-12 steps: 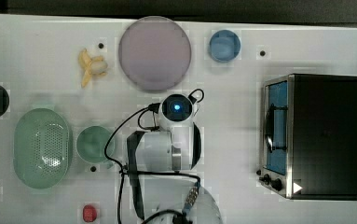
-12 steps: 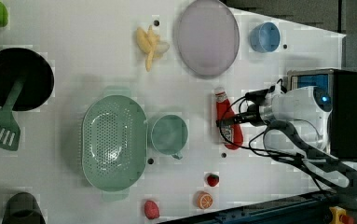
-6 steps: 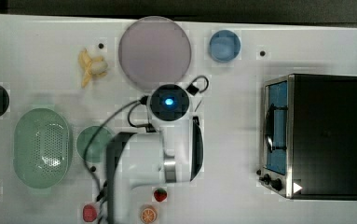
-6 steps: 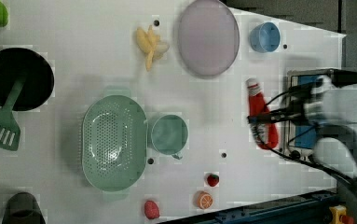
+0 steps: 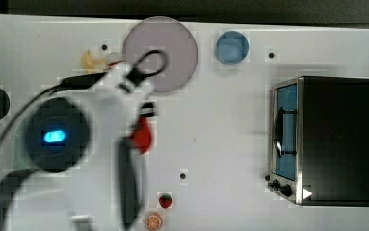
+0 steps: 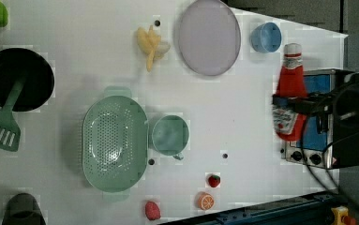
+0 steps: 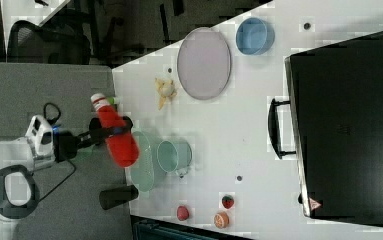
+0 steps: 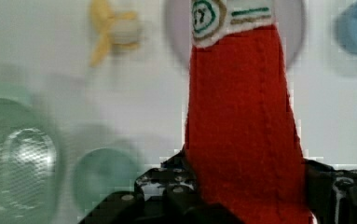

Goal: Pick Ketchup from the table and place it in strainer.

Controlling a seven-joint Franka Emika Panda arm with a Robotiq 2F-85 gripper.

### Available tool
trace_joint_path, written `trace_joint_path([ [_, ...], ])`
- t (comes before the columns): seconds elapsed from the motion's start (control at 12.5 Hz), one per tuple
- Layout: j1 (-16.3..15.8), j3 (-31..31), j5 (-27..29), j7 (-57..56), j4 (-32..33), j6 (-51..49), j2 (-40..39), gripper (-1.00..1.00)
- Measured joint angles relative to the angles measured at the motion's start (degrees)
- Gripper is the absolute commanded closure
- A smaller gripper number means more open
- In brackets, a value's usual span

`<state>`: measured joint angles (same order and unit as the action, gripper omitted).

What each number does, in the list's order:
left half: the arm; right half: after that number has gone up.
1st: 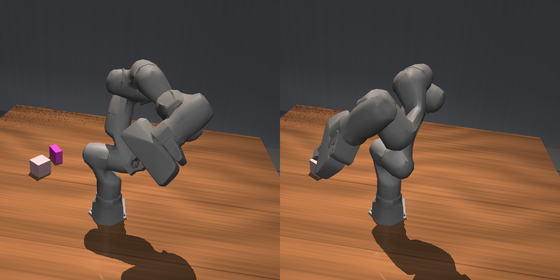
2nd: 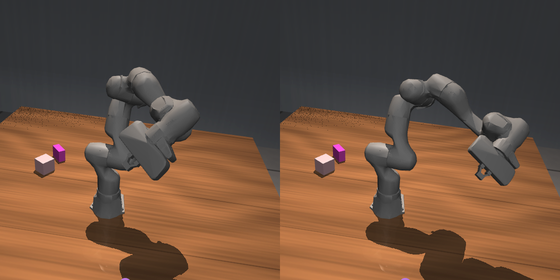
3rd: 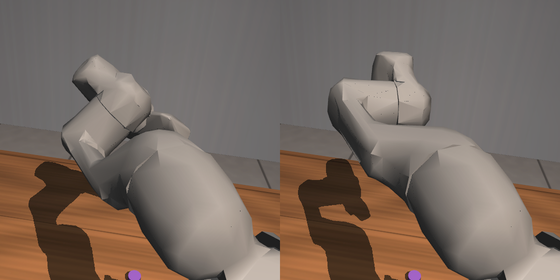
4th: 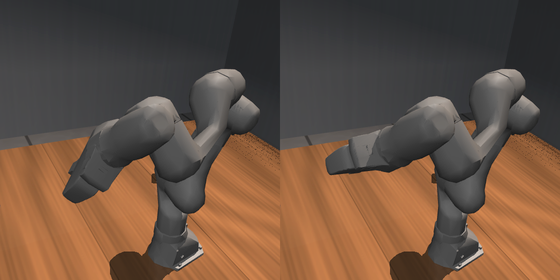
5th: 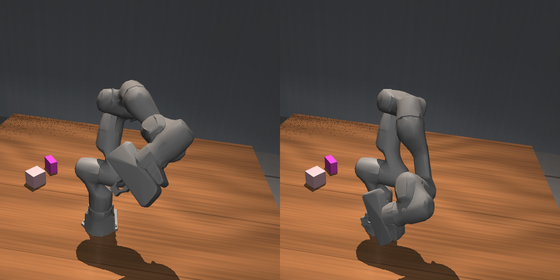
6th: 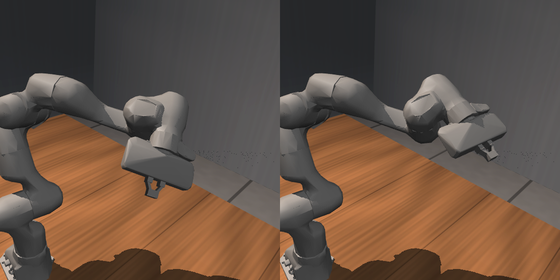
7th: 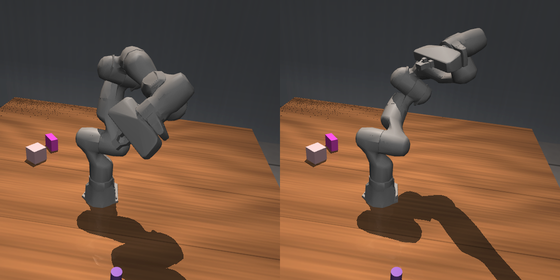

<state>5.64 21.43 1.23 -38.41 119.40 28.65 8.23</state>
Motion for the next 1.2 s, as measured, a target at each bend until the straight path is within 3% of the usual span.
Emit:
trace_joint_path([
  [0.16,-1.89,5.61,0.53,7.39,0.22,1.34,-2.85,-0.25],
  [0.56,-6.45,18.52,0.75,22.54,2.46,15.22,-18.05,-0.25],
  [0.8,-10.01,19.72,-0.35,26.57,3.13,19.42,-24.70,-0.25],
  [1.12,-11.32,18.88,-4.19,31.66,3.13,28.12,-32.17,-0.25],
  [1.2,-11.37,18.49,-4.71,33.16,3.13,28.76,-33.94,-0.33],
])
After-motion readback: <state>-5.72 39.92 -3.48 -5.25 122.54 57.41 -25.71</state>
